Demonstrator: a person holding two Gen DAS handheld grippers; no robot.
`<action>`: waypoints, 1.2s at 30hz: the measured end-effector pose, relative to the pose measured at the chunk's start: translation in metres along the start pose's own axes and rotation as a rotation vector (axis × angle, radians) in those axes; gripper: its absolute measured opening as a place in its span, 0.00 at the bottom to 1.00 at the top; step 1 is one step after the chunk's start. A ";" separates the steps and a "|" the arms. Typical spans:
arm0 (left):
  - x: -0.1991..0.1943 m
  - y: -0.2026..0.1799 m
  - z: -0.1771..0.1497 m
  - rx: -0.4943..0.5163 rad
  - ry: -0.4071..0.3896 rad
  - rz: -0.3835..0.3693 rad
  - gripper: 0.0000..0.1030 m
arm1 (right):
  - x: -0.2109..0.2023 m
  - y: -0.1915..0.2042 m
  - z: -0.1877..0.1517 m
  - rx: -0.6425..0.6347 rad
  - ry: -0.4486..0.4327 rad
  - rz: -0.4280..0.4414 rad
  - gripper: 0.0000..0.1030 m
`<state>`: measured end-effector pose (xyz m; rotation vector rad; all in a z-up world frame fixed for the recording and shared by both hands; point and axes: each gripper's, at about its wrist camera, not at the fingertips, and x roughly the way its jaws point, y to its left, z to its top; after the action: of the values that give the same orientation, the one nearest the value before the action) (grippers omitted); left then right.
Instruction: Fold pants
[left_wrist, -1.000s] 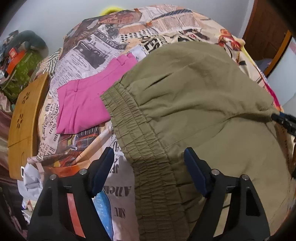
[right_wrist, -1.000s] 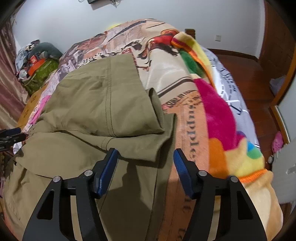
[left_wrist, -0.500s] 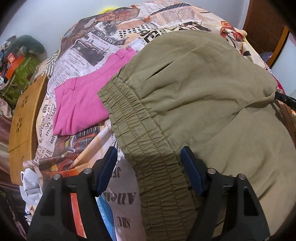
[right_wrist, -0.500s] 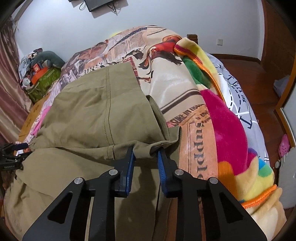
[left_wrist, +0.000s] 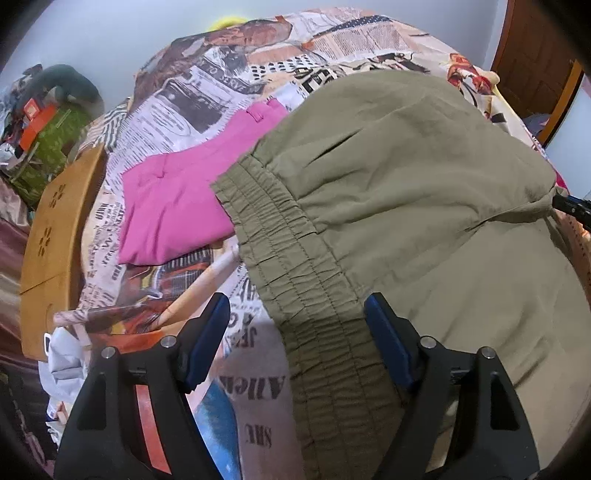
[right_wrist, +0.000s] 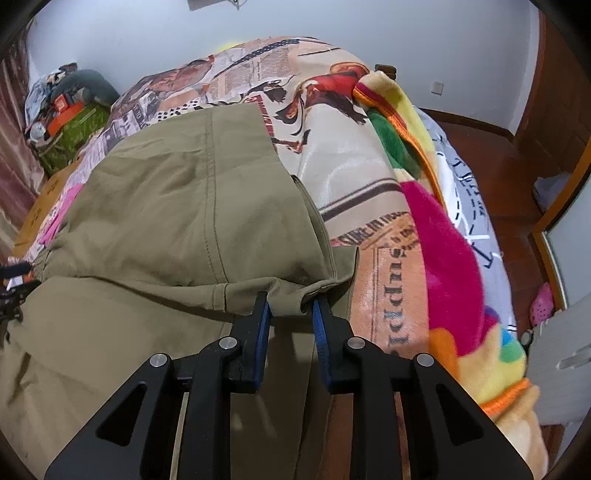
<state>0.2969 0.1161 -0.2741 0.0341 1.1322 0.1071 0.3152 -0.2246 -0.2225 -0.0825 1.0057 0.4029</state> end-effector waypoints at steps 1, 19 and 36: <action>-0.003 0.002 0.000 -0.003 -0.004 -0.003 0.75 | -0.004 0.001 0.000 -0.007 -0.006 -0.007 0.21; -0.012 0.004 0.047 0.034 -0.066 0.023 0.85 | -0.032 0.008 0.026 -0.011 -0.112 -0.016 0.44; 0.059 0.010 0.045 -0.018 0.042 -0.007 0.92 | 0.033 0.002 0.023 0.004 0.021 0.066 0.27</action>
<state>0.3614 0.1338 -0.3075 0.0117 1.1731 0.1118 0.3483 -0.2071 -0.2371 -0.0501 1.0319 0.4614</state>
